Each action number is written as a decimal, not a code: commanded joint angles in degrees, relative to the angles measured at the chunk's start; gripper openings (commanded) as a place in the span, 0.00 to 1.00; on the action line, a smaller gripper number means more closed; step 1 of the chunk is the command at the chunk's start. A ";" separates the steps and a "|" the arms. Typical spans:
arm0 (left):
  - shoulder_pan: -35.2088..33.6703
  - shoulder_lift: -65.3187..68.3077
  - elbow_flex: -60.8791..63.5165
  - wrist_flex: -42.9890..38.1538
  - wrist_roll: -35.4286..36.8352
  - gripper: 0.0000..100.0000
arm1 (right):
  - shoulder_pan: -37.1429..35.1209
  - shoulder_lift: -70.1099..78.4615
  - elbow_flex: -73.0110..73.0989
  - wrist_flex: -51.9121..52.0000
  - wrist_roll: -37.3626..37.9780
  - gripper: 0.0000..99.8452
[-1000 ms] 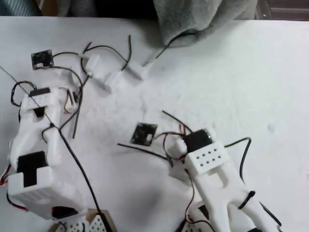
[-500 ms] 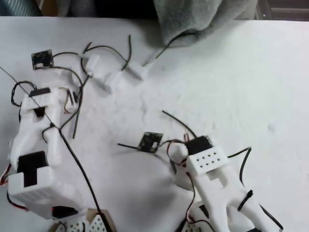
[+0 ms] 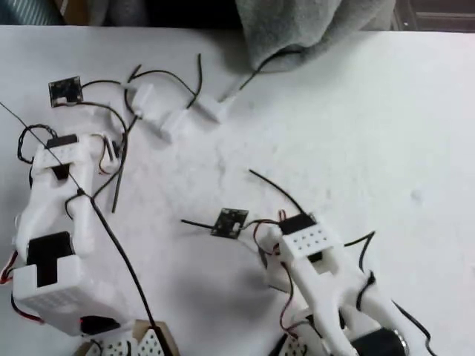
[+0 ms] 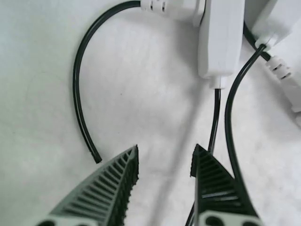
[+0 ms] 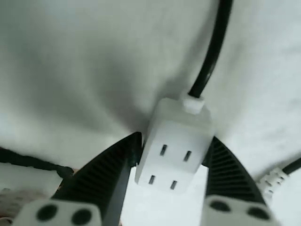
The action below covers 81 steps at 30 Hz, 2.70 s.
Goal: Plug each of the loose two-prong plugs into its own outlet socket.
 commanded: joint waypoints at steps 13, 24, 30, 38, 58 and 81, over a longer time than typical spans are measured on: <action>0.75 -1.63 -0.26 -1.05 -0.44 0.19 | -0.31 17.71 -36.04 -1.63 -39.03 0.09; 0.75 -1.63 -0.26 -1.05 -0.44 0.19 | -5.76 38.46 -50.73 -4.44 -67.96 0.09; 0.84 -1.63 -0.26 -1.14 -0.44 0.19 | -6.90 47.78 -57.76 -4.79 -82.90 0.09; 0.84 -1.63 -0.26 -1.14 -0.44 0.19 | -8.57 48.13 -58.37 -9.63 -91.52 0.09; 0.84 -1.63 -0.26 -1.14 -0.44 0.19 | -0.48 47.52 -77.63 15.78 -77.36 0.34; 0.84 -1.63 -0.26 -1.14 -0.44 0.19 | 13.32 38.55 -83.16 33.98 -24.62 0.34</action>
